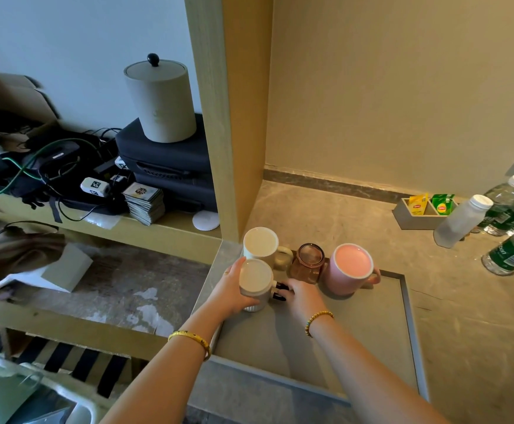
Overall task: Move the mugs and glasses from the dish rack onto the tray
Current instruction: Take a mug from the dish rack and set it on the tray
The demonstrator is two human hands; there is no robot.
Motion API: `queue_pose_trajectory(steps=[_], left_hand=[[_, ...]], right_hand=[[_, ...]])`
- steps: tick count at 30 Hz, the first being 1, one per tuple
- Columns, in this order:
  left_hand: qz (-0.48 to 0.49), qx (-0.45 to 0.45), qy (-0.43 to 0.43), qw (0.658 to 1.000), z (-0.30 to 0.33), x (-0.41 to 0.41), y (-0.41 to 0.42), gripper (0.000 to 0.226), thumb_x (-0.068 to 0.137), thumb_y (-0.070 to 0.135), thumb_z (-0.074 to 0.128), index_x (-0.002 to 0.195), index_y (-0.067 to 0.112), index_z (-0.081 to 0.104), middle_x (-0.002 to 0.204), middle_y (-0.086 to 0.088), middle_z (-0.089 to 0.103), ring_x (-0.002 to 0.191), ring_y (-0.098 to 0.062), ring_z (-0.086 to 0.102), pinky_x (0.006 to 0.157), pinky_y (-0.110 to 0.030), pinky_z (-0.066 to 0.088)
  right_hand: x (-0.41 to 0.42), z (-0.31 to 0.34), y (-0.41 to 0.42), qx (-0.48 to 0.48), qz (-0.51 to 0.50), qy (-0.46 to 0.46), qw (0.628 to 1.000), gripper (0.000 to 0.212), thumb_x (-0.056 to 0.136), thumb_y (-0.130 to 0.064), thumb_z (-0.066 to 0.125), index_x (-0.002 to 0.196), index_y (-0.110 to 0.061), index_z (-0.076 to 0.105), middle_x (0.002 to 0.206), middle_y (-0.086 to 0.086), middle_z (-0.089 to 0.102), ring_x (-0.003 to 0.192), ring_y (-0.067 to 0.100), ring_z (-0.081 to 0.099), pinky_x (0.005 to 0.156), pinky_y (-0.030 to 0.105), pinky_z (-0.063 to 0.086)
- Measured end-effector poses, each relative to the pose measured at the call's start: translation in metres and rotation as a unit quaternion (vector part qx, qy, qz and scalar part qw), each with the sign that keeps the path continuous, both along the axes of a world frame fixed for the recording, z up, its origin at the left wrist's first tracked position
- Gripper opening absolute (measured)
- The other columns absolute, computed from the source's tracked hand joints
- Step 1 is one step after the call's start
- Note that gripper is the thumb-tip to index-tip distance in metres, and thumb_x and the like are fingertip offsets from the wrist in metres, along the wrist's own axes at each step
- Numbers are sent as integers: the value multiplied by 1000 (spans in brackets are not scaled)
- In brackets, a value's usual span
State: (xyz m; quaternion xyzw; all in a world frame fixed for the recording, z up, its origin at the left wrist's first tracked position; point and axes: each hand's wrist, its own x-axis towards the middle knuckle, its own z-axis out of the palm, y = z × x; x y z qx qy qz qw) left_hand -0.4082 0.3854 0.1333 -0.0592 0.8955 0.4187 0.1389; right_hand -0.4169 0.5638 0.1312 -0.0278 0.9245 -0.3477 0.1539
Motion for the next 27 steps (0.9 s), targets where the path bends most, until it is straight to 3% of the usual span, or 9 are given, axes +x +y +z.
queue_pose_trajectory(steps=[13,20,24,27], left_hand=[[2,-13,10,1000,-4,0,-1,105,65,23,83,145,26,15,143,-6,34,129,-22,37,107,-43,36],[26,19,-14,999,-9,7,-3,112,65,29,82,146,29,5,143,-5,33,133,-24,33,106,-41,32],[13,33,-19,999,-15,16,-13,99,67,36,79,142,32,14,133,2,48,124,-18,45,94,-28,36],[24,-13,-57,998,-19,21,-21,85,76,30,73,143,25,21,135,-3,50,124,-22,48,93,-31,40]], right_hand=[[5,0,4,-50,-5,-4,999,24,94,-18,51,113,-20,65,108,6,67,102,24,59,81,26,41],[6,-10,4,-30,-48,-44,997,30,93,-12,51,122,-16,57,115,7,65,109,24,58,87,25,39],[14,-21,-1,-32,-97,-52,993,31,92,-5,46,120,-14,55,112,9,65,107,27,59,85,27,41],[25,-18,-13,-46,-157,21,986,41,88,4,45,126,-12,49,121,12,59,115,29,53,93,31,41]])
